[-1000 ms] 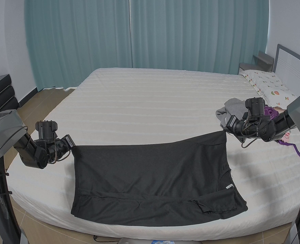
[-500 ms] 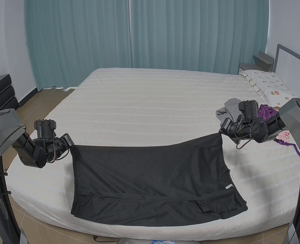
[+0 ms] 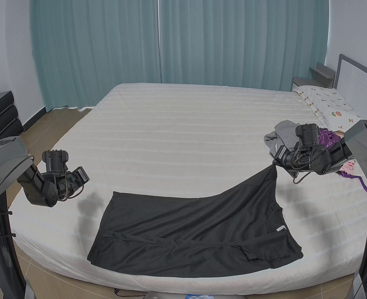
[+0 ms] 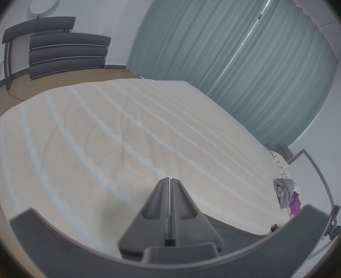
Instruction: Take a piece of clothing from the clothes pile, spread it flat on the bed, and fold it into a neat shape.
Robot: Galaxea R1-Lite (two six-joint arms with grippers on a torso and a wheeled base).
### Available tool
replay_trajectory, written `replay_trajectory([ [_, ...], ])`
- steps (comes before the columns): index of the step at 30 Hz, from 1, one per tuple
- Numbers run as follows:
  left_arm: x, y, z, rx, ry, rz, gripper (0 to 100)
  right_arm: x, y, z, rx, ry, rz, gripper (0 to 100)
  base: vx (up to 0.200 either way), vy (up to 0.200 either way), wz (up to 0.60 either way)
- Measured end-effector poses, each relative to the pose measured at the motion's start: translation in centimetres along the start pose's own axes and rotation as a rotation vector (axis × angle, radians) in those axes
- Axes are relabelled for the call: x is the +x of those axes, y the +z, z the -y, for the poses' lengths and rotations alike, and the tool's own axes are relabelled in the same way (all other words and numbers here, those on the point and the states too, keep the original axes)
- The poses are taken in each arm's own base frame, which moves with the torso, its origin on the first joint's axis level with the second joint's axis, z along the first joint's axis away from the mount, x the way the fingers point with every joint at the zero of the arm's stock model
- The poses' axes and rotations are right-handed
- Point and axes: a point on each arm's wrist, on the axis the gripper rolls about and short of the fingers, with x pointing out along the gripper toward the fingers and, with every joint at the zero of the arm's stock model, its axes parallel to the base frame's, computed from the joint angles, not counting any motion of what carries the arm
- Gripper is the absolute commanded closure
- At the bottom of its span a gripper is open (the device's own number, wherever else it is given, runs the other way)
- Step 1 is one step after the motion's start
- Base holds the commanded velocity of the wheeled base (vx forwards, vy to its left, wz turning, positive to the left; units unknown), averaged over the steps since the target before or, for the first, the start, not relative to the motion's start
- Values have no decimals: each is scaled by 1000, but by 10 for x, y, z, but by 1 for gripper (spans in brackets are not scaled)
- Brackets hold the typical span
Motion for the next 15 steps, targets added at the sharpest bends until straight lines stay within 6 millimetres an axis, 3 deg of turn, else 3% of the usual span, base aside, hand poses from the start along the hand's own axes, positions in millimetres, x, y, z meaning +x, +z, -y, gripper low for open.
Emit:
replay_trajectory([
  [4, 8, 2, 1, -2, -10, 5, 100, 2, -5, 2, 0, -8, -14, 100, 0, 0, 0],
  [5, 11, 3, 2, -2, -9, 1, 0, 3, -6, 2, -1, -9, -17, 100, 0, 0, 0],
  [11, 31, 1, 5, -9, -10, -91, 0, 6, -10, 4, -1, -16, -30, 100, 0, 0, 0],
  [15, 42, -1, 17, -14, -114, -198, 0, 8, -12, 5, -1, -19, -34, 100, 0, 0, 0],
])
